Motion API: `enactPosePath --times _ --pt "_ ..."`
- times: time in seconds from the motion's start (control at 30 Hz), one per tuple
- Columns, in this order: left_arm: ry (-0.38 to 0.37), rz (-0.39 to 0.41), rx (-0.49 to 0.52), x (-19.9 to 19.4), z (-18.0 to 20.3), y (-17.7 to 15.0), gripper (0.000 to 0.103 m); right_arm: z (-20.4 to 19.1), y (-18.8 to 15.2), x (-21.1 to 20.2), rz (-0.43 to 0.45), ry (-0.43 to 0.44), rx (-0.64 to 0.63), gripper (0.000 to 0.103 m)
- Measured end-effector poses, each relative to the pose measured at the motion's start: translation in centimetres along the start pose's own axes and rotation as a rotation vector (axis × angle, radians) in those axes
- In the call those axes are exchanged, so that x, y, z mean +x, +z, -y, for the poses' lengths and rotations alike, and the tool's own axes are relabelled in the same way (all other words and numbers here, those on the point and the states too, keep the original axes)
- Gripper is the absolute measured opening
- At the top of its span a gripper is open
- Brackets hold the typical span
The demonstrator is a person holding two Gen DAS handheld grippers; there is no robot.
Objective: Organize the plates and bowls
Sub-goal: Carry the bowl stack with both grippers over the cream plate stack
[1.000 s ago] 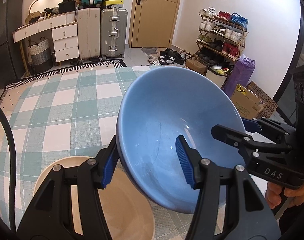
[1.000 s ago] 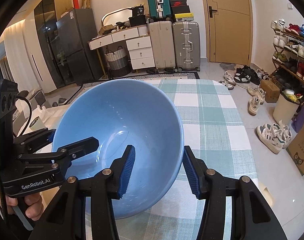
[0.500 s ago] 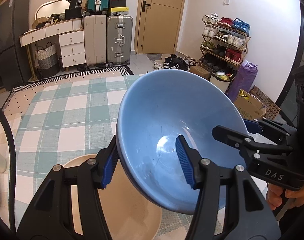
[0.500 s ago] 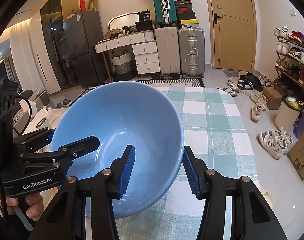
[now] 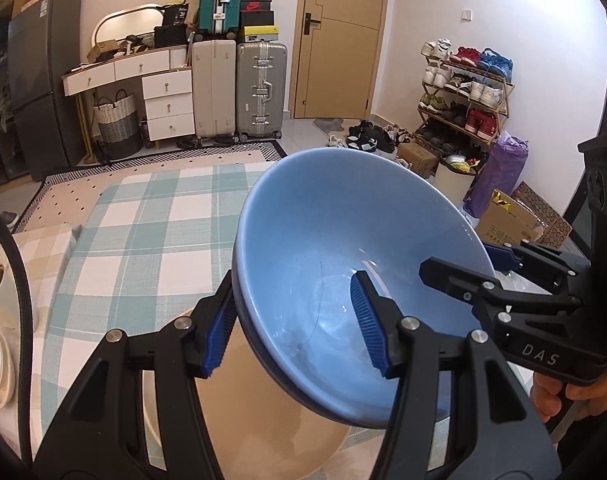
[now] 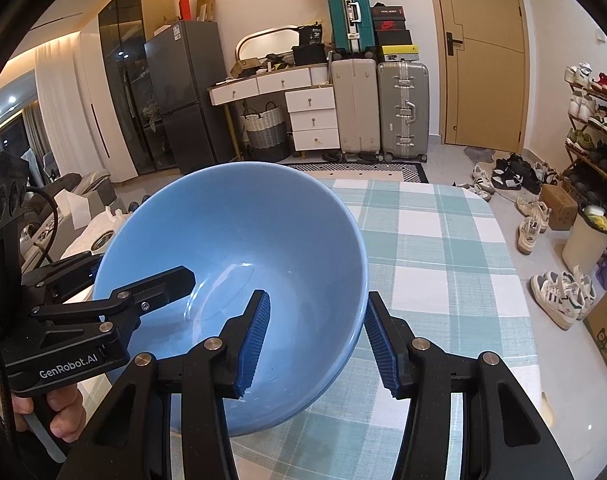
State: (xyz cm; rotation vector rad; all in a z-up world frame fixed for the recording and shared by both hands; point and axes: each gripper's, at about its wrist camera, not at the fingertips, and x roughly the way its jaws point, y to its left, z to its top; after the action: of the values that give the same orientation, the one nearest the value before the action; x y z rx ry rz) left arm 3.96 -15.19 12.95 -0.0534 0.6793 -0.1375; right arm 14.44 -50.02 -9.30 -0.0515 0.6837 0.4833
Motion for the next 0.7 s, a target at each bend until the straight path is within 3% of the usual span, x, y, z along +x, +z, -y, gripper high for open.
enactPosePath --times 0.7 --pt "0.124 -0.019 -0.100 -3.2 -8.5 -4.6 0.053 -6.9 -0.2 3.4 -0.044 0.106 -0.063 0.050"
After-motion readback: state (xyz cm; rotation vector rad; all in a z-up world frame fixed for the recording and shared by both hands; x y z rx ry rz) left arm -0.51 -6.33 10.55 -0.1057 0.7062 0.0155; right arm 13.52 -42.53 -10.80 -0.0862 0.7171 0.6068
